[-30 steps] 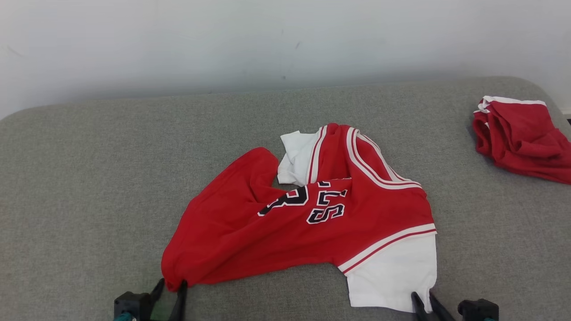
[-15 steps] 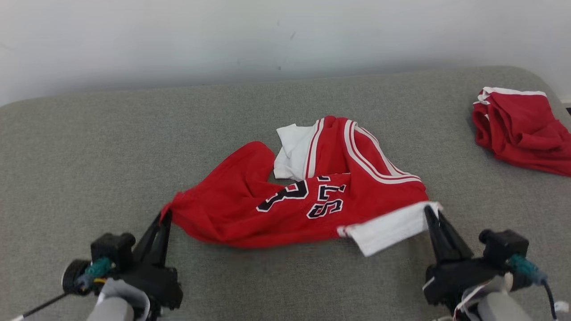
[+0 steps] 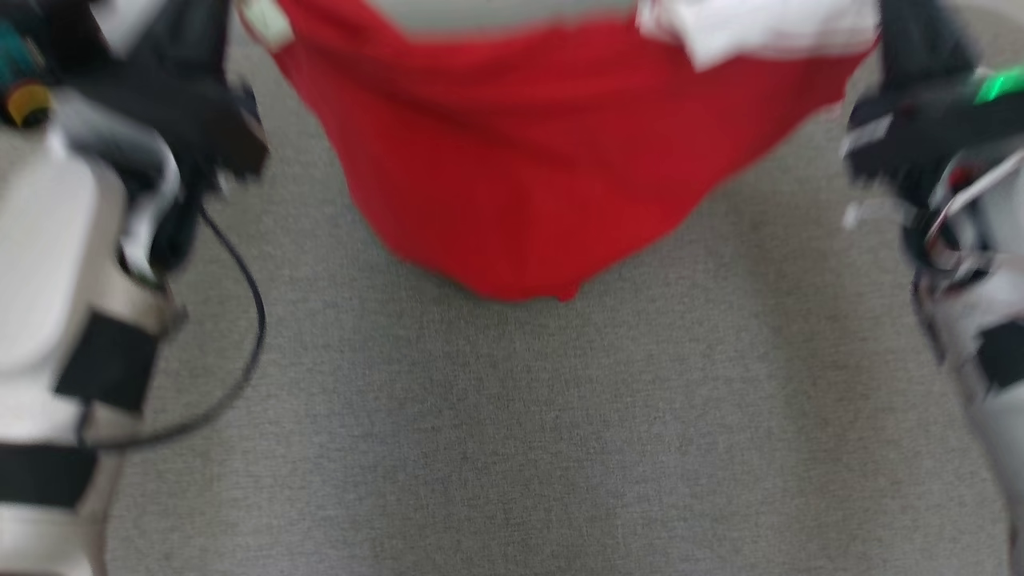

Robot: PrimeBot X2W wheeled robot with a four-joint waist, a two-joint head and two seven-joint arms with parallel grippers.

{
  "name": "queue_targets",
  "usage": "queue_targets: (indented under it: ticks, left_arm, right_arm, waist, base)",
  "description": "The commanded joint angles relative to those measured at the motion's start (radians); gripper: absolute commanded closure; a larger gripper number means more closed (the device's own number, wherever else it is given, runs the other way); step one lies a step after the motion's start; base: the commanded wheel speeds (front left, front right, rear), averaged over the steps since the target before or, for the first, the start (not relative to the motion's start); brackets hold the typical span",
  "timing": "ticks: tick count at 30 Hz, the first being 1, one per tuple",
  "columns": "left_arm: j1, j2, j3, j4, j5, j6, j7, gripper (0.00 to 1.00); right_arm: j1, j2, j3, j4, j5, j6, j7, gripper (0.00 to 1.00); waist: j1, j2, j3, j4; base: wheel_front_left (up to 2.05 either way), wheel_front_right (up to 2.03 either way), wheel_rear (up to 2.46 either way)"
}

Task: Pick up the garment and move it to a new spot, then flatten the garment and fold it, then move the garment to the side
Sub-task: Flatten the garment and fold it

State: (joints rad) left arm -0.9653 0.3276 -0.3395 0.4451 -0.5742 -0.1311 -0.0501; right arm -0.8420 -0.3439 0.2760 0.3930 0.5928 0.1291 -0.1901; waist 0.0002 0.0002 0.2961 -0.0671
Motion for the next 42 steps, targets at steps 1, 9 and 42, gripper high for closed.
queue_targets:
  ticks: [1,9,42]
  left_arm:
    - [-0.094,0.002,0.010,0.016,-0.021,0.001,0.032,1.00]
    - [-0.535,-0.044,0.017,0.161,-0.032,0.017,0.162,1.00]
    - [-1.214,-0.153,-0.019,0.678,0.005,0.021,0.068,1.00]
  right_arm:
    - [-0.101,-0.015,-0.004,0.011,0.027,0.002,0.019,1.00]
    - [-0.571,-0.062,0.023,0.115,0.053,0.002,0.116,1.00]
    - [-1.255,-0.075,0.239,0.572,-0.028,0.002,0.059,1.00]
  waist:
    - [-0.0002,-0.0002,0.155,-0.017]
    - [-0.0002,-0.0002,0.326,-0.023]
    - [-0.0002,-0.0002,0.467,-0.020]
  base:
    - [0.00,0.00,0.00]
    - [0.00,0.00,0.00]
    - [0.00,0.00,0.00]
